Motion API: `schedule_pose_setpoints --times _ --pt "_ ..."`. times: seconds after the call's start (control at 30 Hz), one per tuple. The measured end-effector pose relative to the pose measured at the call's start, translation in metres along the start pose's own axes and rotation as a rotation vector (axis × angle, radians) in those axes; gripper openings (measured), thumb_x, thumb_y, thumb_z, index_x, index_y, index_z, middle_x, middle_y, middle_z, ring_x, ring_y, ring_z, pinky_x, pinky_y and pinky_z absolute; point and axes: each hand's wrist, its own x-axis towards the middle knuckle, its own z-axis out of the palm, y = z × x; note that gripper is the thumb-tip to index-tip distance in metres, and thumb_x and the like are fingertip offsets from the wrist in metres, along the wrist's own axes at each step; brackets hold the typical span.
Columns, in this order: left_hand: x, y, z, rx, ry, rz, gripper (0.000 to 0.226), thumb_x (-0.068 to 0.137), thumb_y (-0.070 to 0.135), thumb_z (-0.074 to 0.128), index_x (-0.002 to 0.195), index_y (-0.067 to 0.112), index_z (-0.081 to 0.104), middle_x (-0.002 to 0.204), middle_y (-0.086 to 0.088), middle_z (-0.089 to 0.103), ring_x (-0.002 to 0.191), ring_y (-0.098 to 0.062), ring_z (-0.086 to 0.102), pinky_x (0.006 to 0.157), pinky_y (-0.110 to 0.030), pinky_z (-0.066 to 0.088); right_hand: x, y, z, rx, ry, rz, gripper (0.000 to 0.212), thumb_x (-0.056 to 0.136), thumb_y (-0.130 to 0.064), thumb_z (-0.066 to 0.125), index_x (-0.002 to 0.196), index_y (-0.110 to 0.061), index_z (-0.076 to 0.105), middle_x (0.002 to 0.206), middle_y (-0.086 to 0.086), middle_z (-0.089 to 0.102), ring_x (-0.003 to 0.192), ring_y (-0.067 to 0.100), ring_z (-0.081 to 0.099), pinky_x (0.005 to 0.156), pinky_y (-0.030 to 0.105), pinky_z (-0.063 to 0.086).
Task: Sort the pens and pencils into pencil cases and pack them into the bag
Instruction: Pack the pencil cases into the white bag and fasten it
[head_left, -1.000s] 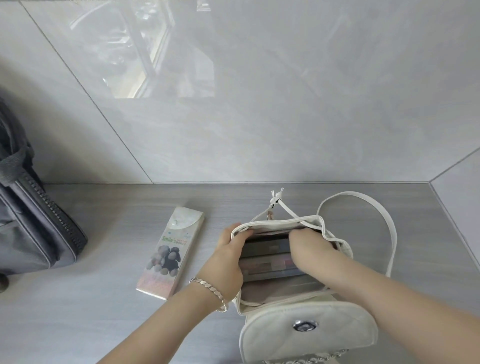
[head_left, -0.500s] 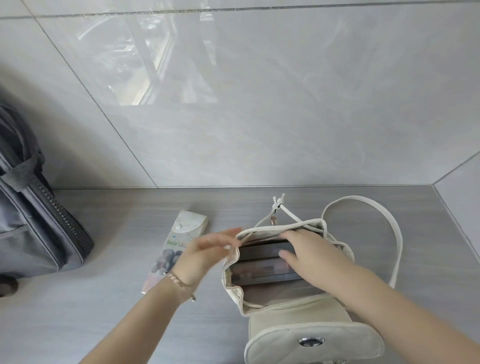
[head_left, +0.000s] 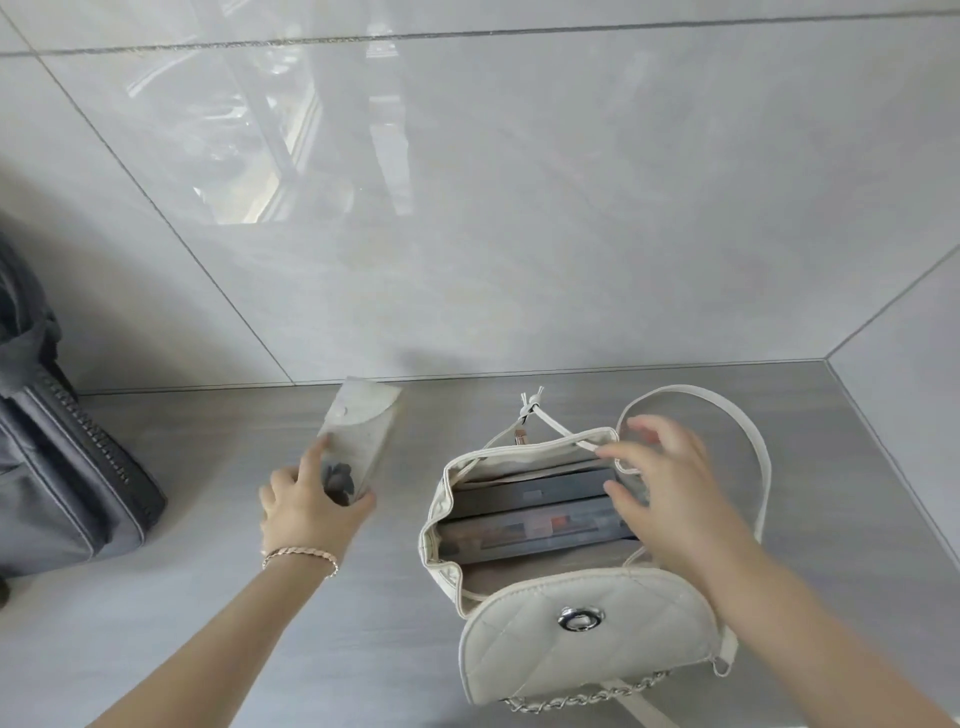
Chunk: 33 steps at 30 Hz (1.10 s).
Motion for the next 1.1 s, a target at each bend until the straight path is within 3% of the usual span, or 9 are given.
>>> schedule_pose_setpoints --times 0.1,0.2,0.33,0.5,0.57,0.67,0.8,0.9,1.1 --pt "-0.007 0.033 -0.043 -0.096 0.022 0.391 0.08 0.062 0.031 0.079 0.133 0.037 0.042 0.092 0.003 0.057 0.099 -0.019 0.04 0.092 -0.024 0.028 0.004 0.001 -0.004 0.083 -0.028 0.045 0.033 0.09 -0.013 0.054 0.119 -0.029 0.059 0.124 -0.002 0.05 0.116 0.015 0.044 0.088 0.021 0.033" --pt "-0.021 0.069 -0.084 -0.085 -0.196 0.774 0.078 0.054 0.045 0.069 0.129 0.04 0.047 0.087 0.023 0.047 0.092 0.004 0.042 0.086 -0.027 0.038 0.008 0.0 -0.006 0.148 -0.075 0.062 0.035 0.094 -0.014 0.047 0.122 -0.032 0.056 0.115 -0.001 0.058 0.105 0.017 0.054 0.081 0.025 0.038" --pt "-0.042 0.083 -0.075 0.384 -0.27 1.121 0.073 0.048 0.063 0.052 0.12 0.05 0.044 0.089 0.009 0.057 0.08 -0.013 0.057 0.071 -0.027 0.05 0.012 0.0 -0.008 0.15 -0.046 0.048 0.037 0.094 -0.009 0.044 0.121 -0.03 0.058 0.107 0.003 0.063 0.105 0.022 0.056 0.076 0.025 0.036" --pt "-0.062 0.1 -0.039 0.599 -0.288 1.133 0.05 0.051 0.071 0.05 0.094 0.051 0.065 0.075 0.002 0.062 0.064 -0.02 0.061 0.052 -0.031 0.052 0.008 0.004 -0.007 0.179 0.037 0.063 0.033 0.095 -0.009 0.043 0.117 -0.023 0.063 0.11 0.005 0.066 0.077 0.016 0.056 0.066 0.02 0.031" --pt "-0.072 0.115 -0.034 0.681 -0.298 1.128 0.046 0.059 0.058 0.064 0.104 0.049 0.062 0.097 -0.006 0.061 0.085 -0.028 0.059 0.072 -0.037 0.049 0.006 0.005 -0.005 0.209 0.058 0.064 0.032 0.095 -0.009 0.044 0.115 -0.022 0.064 0.11 0.003 0.066 0.069 0.011 0.05 0.067 0.02 0.033" --pt "-0.072 0.124 -0.029 0.666 -0.347 1.001 0.049 0.08 0.051 0.052 0.128 0.048 0.042 0.13 -0.005 0.039 0.119 -0.026 0.037 0.098 -0.035 0.029 0.004 0.011 -0.004 0.244 0.086 0.076 0.031 0.094 -0.009 0.044 0.114 -0.021 0.065 0.109 0.0 0.068 0.075 0.009 0.052 0.066 0.018 0.036" --pt "-0.07 0.117 -0.032 0.654 -0.32 1.069 0.04 0.047 0.052 0.072 0.086 0.048 0.067 0.084 -0.001 0.065 0.07 -0.023 0.061 0.058 -0.033 0.05 0.004 0.015 -0.003 0.201 0.085 0.074 0.029 0.094 -0.012 0.046 0.112 -0.024 0.066 0.105 -0.002 0.069 0.083 0.006 0.051 0.064 0.009 0.033" --pt "-0.065 0.111 -0.03 0.609 -0.305 1.014 0.048 0.052 0.066 0.04 0.086 0.047 0.069 0.076 0.002 0.067 0.061 -0.02 0.062 0.051 -0.03 0.051 0.002 0.016 -0.004 0.221 0.096 0.063 0.028 0.095 -0.014 0.047 0.112 -0.024 0.066 0.105 -0.005 0.068 0.086 0.005 0.052 0.066 0.01 0.035" --pt "-0.068 0.125 -0.02 0.53 -0.398 0.974 0.052 0.074 0.054 0.056 0.124 0.045 0.05 0.121 -0.006 0.05 0.109 -0.032 0.047 0.092 -0.037 0.036 0.003 0.017 0.001 0.247 0.126 0.101 0.026 0.094 -0.014 0.047 0.105 -0.023 0.068 0.077 -0.019 0.057 0.074 0.008 0.052 0.065 0.018 0.036"
